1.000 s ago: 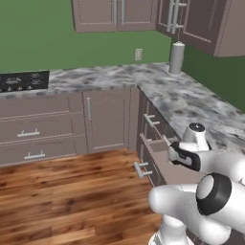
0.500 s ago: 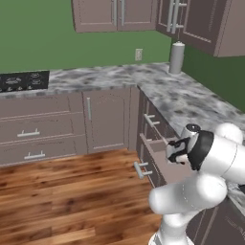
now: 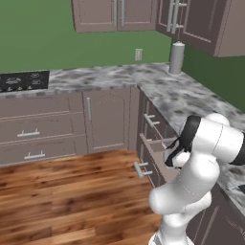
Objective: Pick up the metallic utensils from the counter and place them in the open drawer. Make sure not to pick up any wooden utensils.
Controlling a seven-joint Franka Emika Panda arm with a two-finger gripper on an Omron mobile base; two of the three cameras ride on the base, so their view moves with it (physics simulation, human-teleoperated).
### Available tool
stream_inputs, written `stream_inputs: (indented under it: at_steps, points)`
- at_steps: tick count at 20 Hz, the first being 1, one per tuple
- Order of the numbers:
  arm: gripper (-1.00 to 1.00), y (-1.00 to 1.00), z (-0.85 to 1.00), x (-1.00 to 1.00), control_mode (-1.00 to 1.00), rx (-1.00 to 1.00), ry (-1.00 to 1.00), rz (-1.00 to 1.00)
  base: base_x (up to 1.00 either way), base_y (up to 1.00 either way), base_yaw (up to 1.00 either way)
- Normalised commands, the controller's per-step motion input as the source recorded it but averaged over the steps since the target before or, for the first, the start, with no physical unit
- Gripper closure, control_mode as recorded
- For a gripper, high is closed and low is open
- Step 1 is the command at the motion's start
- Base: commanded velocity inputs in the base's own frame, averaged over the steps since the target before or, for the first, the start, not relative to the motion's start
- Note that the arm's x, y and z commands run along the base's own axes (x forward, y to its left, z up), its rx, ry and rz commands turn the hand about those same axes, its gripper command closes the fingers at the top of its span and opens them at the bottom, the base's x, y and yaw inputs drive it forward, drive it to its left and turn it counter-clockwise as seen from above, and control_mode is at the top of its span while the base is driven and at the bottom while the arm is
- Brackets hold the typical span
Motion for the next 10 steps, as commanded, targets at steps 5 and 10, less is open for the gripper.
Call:
stream_inputs:
  at_steps: [5,10]
  points:
    - [1.0,0.0,-0.32,0.12,-1.0,0.0,0.0,0.0,0.0,0.0,0.0]
    - [1.0,0.0,-0.29,0.18,-1.0,0.0,0.0,0.0,0.0,0.0,0.0]
